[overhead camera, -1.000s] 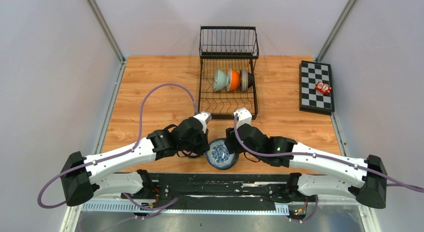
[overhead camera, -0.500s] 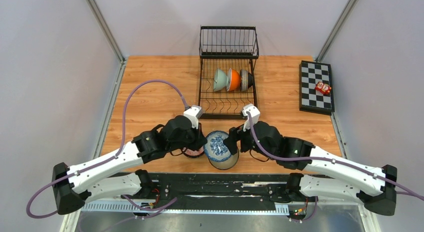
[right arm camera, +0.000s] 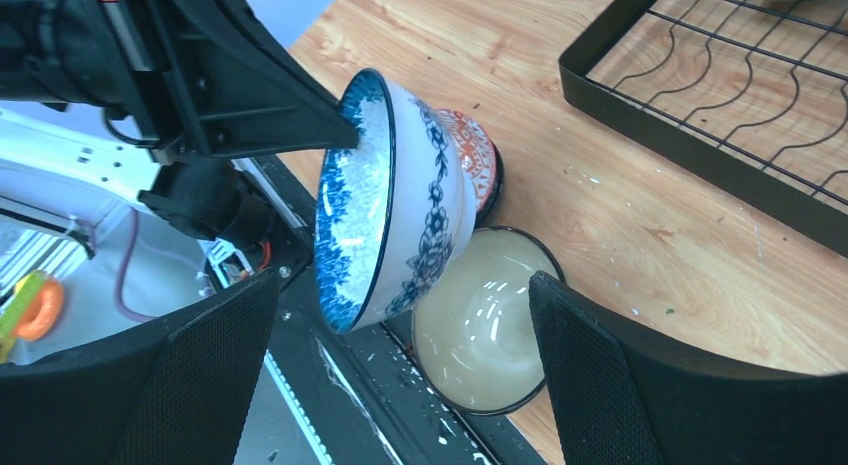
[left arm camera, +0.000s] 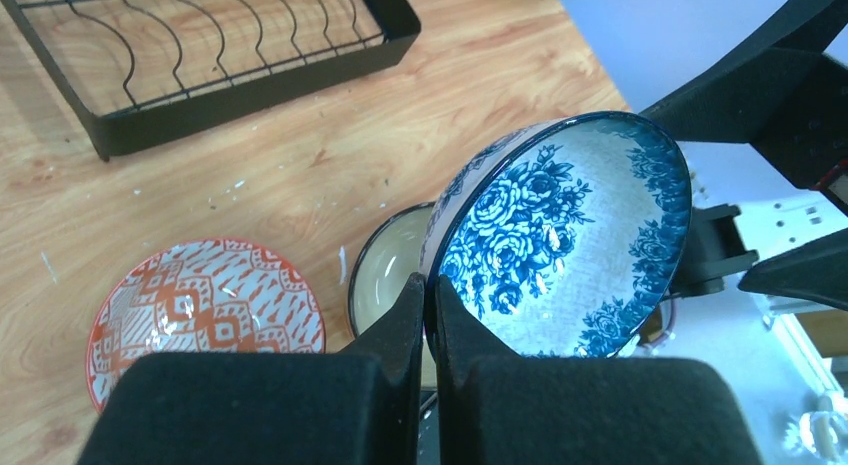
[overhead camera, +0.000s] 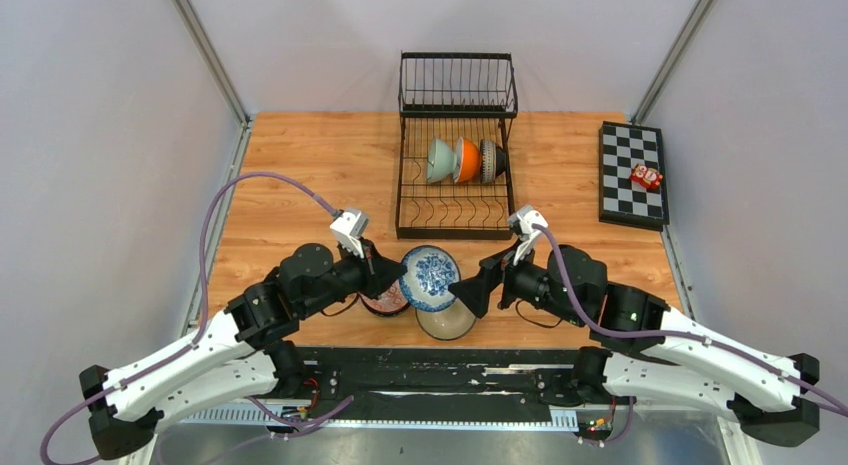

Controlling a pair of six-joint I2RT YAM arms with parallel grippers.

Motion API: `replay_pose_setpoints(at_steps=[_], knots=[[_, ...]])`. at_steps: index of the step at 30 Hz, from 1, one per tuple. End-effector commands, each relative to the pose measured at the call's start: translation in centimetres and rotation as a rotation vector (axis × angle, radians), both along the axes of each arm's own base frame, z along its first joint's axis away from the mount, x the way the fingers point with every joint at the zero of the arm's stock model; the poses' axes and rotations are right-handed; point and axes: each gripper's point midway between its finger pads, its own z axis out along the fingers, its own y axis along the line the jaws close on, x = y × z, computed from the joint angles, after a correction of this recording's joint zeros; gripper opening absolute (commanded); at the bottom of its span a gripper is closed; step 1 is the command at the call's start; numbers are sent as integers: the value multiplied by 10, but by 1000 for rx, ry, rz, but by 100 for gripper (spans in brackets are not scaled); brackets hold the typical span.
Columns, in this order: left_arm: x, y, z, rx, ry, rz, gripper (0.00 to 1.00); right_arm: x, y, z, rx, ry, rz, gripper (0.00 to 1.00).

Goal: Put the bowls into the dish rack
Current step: Place the bowl in the dish rack.

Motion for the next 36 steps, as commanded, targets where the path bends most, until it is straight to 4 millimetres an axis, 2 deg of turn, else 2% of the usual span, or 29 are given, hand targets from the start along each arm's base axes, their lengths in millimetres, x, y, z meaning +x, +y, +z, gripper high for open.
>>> replay_pose_setpoints(at_steps=[1, 21, 36], knots=[[5, -4, 46, -202, -116, -19, 0, -8, 4, 29, 109, -11, 45, 96], [10, 15, 97, -628, -246, -105, 0, -4, 27, 87, 282, -51, 68, 95], [9, 23, 109, -748, -287, -123, 0, 2, 45, 111, 372, -56, 68, 94]])
